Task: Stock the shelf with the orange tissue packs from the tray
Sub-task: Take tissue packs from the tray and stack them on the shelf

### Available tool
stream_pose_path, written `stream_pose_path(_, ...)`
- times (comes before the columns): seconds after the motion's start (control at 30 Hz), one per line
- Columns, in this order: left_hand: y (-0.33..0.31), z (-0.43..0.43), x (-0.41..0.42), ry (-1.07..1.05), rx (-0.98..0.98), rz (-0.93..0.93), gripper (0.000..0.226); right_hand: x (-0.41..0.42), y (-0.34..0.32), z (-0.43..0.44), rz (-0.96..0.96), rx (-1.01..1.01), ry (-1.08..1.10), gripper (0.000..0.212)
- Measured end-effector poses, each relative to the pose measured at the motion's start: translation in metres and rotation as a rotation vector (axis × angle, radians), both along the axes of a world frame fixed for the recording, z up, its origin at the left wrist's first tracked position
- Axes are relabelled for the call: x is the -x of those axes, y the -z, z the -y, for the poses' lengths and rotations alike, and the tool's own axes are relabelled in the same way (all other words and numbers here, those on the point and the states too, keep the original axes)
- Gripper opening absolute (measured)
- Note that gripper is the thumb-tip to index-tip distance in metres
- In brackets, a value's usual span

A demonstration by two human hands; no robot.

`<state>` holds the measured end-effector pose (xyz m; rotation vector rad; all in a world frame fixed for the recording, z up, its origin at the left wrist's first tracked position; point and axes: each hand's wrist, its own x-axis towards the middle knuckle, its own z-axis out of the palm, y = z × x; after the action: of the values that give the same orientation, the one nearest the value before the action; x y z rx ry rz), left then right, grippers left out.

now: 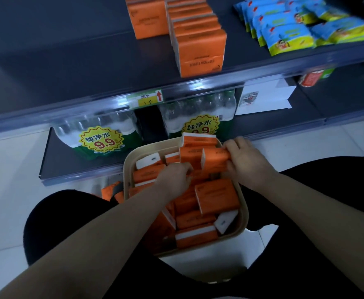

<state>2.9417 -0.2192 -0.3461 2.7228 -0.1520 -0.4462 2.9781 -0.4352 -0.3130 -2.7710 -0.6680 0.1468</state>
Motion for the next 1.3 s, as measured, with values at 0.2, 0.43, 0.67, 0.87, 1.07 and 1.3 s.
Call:
stream_pose_path(0.2, 0.014, 0.048, 0.000, 0.060, -0.099, -0.233, 0.047, 0.009, -0.001, 0.017, 0.114, -0.013, 0.131, 0.038)
stream_pose_path(0.43, 0.040, 0.065, 0.008, -0.028, -0.258, -0.313, 0.083, 0.004, 0.002, 0.031, 0.178, 0.048, 0.226, 0.038)
stream_pose_path(0.67, 0.009, 0.052, 0.009, 0.001, -0.012, -0.270, 0.070, 0.000, -0.008, 0.027, 0.167, -0.004, 0.241, 0.041)
stream_pose_path(0.87, -0.045, 0.008, -0.007, -0.193, 0.104, -0.244, 0.057, -0.004, -0.030, 0.011, 0.203, -0.057, 0.217, 0.040)
stream_pose_path(1.07, -0.128, -0.060, -0.024, -0.477, 0.264, -0.002, 0.041, -0.020, -0.079, -0.025, 0.357, -0.192, 0.215, 0.037)
stream_pose_path(1.3, -0.177, -0.111, -0.055, -0.731, 0.512, 0.352, 0.039, -0.045, -0.122, -0.071, 0.488, -0.209, 0.126, 0.035)
